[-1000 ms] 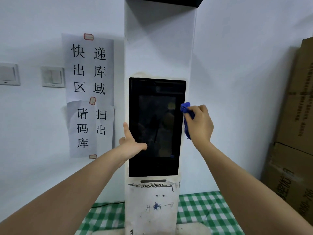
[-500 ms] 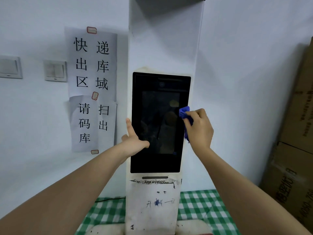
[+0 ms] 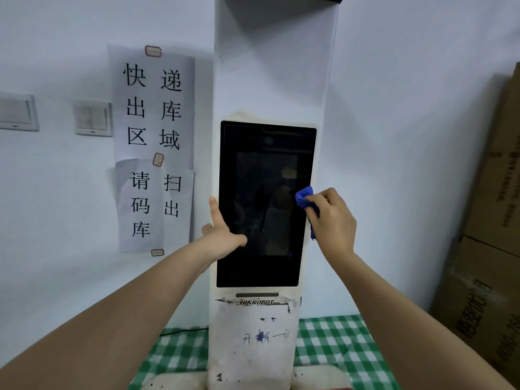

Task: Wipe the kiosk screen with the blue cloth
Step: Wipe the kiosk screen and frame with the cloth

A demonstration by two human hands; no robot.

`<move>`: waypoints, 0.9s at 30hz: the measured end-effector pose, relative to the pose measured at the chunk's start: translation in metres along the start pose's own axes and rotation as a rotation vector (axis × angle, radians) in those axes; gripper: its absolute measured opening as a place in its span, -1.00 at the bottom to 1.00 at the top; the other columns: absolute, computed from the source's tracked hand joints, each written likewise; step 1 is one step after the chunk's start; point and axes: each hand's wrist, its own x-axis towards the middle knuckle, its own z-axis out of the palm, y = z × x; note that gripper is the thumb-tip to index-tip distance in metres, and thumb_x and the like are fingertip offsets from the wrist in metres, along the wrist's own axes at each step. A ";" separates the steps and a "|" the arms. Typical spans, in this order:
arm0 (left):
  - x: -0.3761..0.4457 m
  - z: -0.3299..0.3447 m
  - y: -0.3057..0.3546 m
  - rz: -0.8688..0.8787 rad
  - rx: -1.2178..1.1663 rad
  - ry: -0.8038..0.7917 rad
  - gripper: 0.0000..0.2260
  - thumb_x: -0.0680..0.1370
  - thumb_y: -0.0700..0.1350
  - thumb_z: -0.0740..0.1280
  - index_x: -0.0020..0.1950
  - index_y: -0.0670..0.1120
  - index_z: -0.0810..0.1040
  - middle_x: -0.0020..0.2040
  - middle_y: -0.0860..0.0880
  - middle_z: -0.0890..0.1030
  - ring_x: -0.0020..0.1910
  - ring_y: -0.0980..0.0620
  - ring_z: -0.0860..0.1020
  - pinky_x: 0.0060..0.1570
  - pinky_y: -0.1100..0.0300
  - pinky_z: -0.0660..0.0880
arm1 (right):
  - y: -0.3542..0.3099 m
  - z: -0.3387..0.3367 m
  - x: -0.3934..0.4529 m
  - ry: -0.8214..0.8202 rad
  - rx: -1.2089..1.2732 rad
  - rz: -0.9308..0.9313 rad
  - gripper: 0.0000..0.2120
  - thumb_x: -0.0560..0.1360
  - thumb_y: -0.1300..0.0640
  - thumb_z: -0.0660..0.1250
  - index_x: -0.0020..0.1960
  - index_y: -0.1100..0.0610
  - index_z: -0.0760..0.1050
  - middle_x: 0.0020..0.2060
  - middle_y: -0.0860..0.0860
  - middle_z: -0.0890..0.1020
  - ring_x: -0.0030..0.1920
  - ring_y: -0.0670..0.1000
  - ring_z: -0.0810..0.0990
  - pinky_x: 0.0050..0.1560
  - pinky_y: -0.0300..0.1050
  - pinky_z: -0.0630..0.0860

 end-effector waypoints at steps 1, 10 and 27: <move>0.001 0.000 0.000 0.000 0.001 0.003 -0.02 0.50 -0.13 0.32 0.43 0.21 -0.51 0.51 -0.18 0.13 0.33 -0.17 0.38 0.32 -0.06 0.39 | -0.001 0.003 -0.005 0.001 -0.009 -0.009 -0.86 0.48 0.19 0.39 0.04 0.08 0.60 -0.12 -0.01 0.54 -0.17 0.02 0.53 -0.42 -0.09 0.49; 0.001 0.001 -0.001 0.000 0.007 0.020 -0.02 0.50 -0.11 0.32 0.45 0.21 -0.50 0.47 -0.19 0.18 0.15 -0.11 0.39 0.29 -0.06 0.42 | 0.010 0.006 -0.030 -0.127 -0.089 -0.189 -0.91 0.42 0.23 0.44 -0.09 0.10 0.62 -0.20 0.00 0.55 -0.25 0.05 0.55 -0.55 -0.12 0.40; -0.004 -0.002 -0.001 0.017 -0.012 -0.006 -0.04 0.51 -0.13 0.30 0.44 0.22 -0.50 0.49 -0.15 0.15 0.11 -0.06 0.36 0.32 -0.07 0.40 | -0.015 0.007 -0.007 0.016 0.011 -0.027 -0.87 0.44 0.20 0.43 -0.01 0.09 0.61 -0.13 -0.01 0.55 -0.18 0.02 0.54 -0.42 -0.18 0.39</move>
